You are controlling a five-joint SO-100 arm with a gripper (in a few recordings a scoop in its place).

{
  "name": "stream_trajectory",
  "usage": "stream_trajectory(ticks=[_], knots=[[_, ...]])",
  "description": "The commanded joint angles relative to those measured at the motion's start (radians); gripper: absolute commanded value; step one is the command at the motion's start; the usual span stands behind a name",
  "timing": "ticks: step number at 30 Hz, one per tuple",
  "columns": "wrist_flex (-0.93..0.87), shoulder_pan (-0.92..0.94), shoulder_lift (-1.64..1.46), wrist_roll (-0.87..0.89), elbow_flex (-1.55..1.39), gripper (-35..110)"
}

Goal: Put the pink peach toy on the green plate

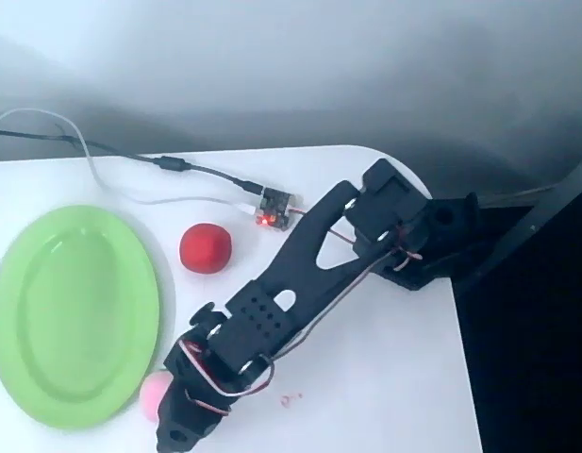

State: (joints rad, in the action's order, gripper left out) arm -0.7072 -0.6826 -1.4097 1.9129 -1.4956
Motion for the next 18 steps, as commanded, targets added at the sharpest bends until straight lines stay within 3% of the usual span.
stream_trajectory(ticks=[1, 11, 16, 18], knots=[[-0.008, -0.005, 0.012, -0.081, 0.037, 35], [-0.021, -0.003, 0.069, -0.173, 0.028, 2], [-0.032, -0.003, 0.066, -0.175, 0.026, 0], [-0.032, -0.003, 0.054, -0.172, 0.021, 6]])
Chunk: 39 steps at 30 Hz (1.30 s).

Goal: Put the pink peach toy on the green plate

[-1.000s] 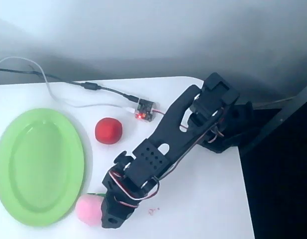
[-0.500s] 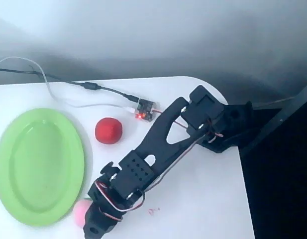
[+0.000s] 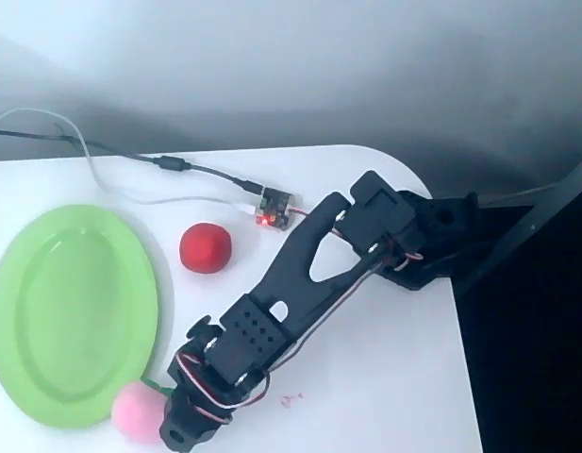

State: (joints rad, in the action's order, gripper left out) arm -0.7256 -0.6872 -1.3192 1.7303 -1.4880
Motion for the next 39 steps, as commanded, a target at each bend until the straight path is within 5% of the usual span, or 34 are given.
stream_trajectory(ticks=[1, 6, 18, 27, 39], knots=[[-0.014, 0.002, -0.054, 0.032, 0.002, 9], [-0.009, -0.003, -0.184, 0.081, -0.029, 28], [0.014, 0.000, -0.238, 0.020, -0.021, 23], [0.012, 0.006, -0.235, 0.005, -0.025, 68], [0.014, 0.069, -0.117, -0.179, 0.026, 63]])
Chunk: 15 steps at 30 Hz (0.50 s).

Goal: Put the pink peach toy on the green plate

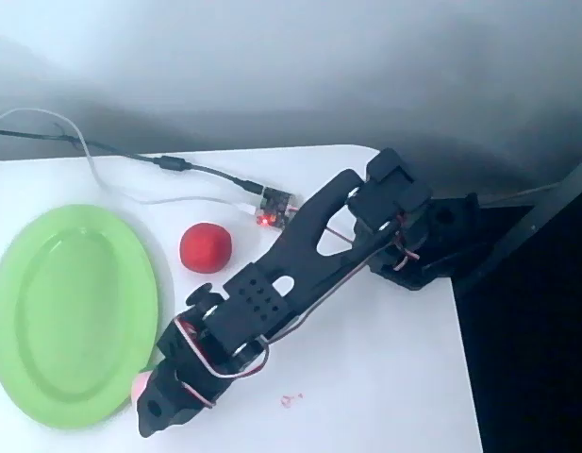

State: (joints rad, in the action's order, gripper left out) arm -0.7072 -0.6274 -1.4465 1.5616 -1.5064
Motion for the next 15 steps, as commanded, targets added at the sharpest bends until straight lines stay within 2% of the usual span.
stream_trajectory(ticks=[1, 10, 15], knots=[[-0.005, 0.017, 0.029, -0.017, 0.046, 61], [-0.005, 0.087, 0.170, -0.087, 0.161, 56], [-0.009, 0.097, 0.175, -0.101, 0.155, 47]])
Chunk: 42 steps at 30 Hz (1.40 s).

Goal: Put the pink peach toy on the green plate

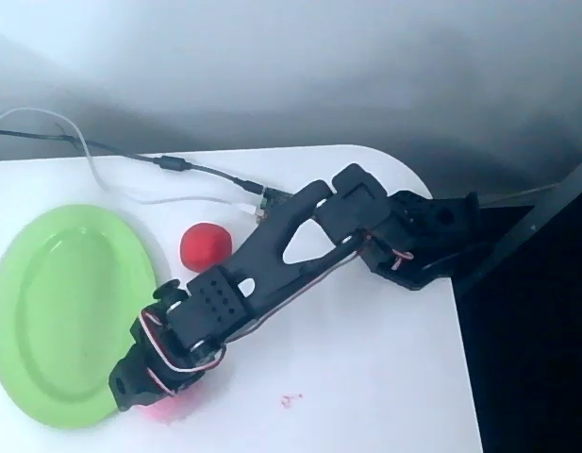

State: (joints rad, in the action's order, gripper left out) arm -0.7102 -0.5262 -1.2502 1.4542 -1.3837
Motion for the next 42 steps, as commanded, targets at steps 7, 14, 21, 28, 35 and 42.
stream_trajectory(ticks=[7, 14, 21, 28, 35, 42], knots=[[-0.006, -0.023, -0.025, 0.023, 0.021, 39], [-0.083, -0.037, -0.035, 0.043, 0.005, 7], [-0.092, -0.040, -0.058, 0.069, -0.021, 0], [-0.179, 0.005, -0.272, 0.041, -0.069, 0], [-0.173, 0.207, -0.247, -0.146, 0.034, 0], [-0.121, 0.324, 0.029, -0.256, 0.230, 0]])
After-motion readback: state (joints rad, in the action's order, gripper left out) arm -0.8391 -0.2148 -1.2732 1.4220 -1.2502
